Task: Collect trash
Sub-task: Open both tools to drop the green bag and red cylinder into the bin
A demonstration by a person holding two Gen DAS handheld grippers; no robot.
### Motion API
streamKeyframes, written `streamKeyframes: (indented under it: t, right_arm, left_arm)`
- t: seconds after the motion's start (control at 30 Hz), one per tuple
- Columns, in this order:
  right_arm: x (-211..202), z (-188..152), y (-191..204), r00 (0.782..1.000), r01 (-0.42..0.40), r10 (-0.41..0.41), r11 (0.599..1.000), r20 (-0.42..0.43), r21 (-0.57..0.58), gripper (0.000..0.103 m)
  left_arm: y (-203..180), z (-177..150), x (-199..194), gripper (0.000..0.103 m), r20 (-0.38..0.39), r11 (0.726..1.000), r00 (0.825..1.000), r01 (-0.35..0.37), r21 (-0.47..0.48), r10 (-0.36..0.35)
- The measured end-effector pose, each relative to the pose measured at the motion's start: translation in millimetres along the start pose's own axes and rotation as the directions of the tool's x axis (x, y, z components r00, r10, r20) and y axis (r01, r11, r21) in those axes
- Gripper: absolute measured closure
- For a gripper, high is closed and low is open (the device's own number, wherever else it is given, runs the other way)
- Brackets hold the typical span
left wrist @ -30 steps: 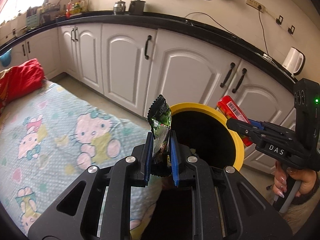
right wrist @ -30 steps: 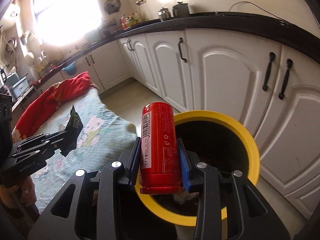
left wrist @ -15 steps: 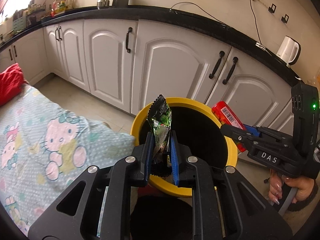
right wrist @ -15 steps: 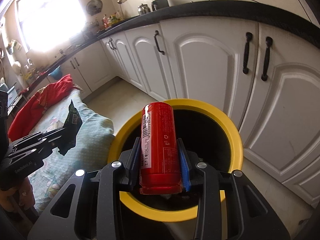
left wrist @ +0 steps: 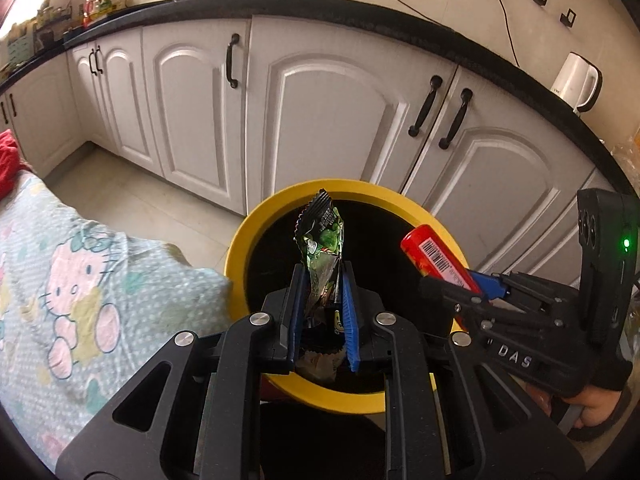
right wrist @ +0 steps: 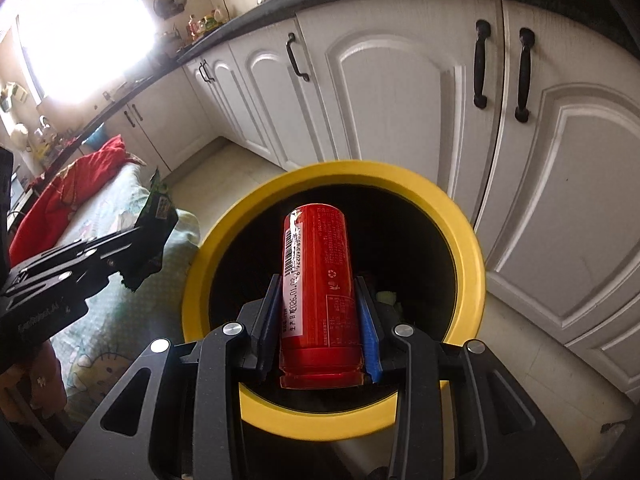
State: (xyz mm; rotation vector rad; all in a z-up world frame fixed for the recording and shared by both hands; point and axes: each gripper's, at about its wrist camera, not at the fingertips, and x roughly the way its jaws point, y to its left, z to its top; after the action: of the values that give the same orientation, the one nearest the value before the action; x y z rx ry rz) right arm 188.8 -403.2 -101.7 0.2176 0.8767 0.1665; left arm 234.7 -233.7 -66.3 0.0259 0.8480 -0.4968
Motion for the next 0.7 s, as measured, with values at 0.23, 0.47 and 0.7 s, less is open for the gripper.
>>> streamKeyframes:
  t: [0.23,0.47,0.7]
  right_arm:
    - [10.8,-5.4,4.9,1.000,0.013,-0.014,1.000,-0.027,-0.023,0.070]
    - [18.6,-7.3,6.5,0.999,0.027,-0.028,0.999,-0.042,-0.034,0.070]
    - [22.6,-3.2,5.0,0.998,0.046,-0.047,0.999,-0.044,-0.021,0.069]
  left_arm:
    - [1.6,2.0,19.0,0.090,-0.042,1.000,0.999,0.009,-0.006,-0.009]
    - [2.8,4.6,31.8,0.089,-0.067,1.000,0.998,0.012,-0.015,-0.013]
    - [3.3,5.4,39.6,0.083,-0.087,1.000,0.996,0.012,-0.024,-0.014]
